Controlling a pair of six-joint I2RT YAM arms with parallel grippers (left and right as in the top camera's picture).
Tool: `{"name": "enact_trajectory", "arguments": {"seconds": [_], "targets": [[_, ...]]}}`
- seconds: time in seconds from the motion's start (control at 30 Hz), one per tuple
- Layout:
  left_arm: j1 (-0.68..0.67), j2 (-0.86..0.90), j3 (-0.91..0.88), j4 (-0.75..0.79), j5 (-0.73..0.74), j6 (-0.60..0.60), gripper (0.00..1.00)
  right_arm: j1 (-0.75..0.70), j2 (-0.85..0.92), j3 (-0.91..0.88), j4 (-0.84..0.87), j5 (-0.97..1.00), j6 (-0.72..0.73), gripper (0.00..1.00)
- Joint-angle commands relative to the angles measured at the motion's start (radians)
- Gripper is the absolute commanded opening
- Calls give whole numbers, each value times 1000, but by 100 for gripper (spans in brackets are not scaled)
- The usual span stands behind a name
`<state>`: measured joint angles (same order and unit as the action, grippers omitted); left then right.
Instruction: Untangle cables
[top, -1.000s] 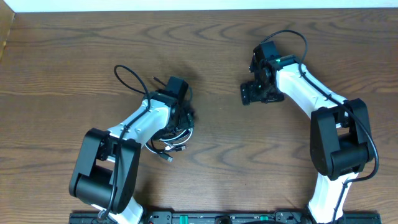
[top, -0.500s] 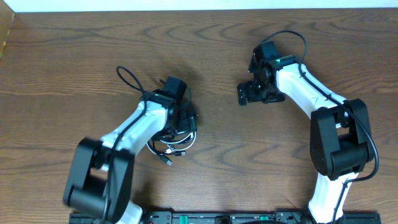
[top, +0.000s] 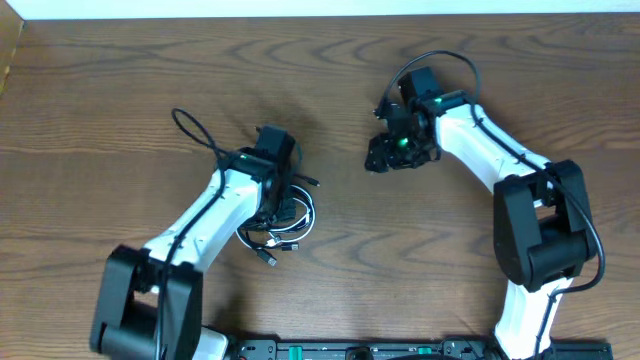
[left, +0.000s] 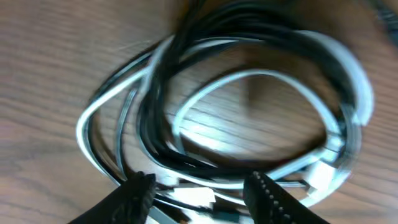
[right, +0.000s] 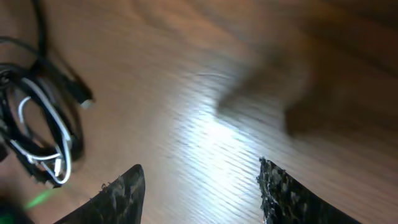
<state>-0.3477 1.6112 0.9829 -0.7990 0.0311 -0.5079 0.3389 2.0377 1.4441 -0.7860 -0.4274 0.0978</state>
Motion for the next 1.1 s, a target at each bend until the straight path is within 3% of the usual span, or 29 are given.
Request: {"name": "enact_trajectory", "arguments": {"seconds": [0.0,0.53,0.7,0.87,1.07], "targets": [[12,55,-18,6,-100,-37,56,57,10,-6,20,-35,-10,56],[77,149,-39,84,-73,-73,55,190,10,-6,80,37,-8,50],[119,149,-39,90,-67,-72,39,190,10,-6,80,37,-6,50],[180,149,-39,105,92,80,38,190,10,-6,84,37,-6,52],[191,149,-47,147,105,85,38,190,10,-6,84,37,-6,53]]}}
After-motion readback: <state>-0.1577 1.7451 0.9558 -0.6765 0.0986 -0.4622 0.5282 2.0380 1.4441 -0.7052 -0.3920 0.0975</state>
